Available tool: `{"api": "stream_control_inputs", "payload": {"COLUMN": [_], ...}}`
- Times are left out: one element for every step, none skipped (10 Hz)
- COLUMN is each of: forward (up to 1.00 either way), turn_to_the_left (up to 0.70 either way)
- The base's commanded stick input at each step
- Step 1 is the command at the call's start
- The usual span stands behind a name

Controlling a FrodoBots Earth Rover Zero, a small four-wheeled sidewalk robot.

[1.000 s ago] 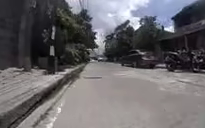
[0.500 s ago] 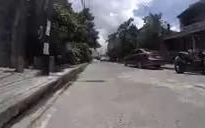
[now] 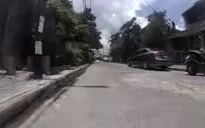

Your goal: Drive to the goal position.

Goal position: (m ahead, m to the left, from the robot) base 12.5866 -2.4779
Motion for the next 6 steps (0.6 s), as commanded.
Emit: {"api": "stream_control_inputs", "payload": {"forward": [1.00,1.00,1.00,1.00,1.00,1.00], "turn_to_the_left": [0.00,0.00,0.00,0.00,0.00,0.00]}}
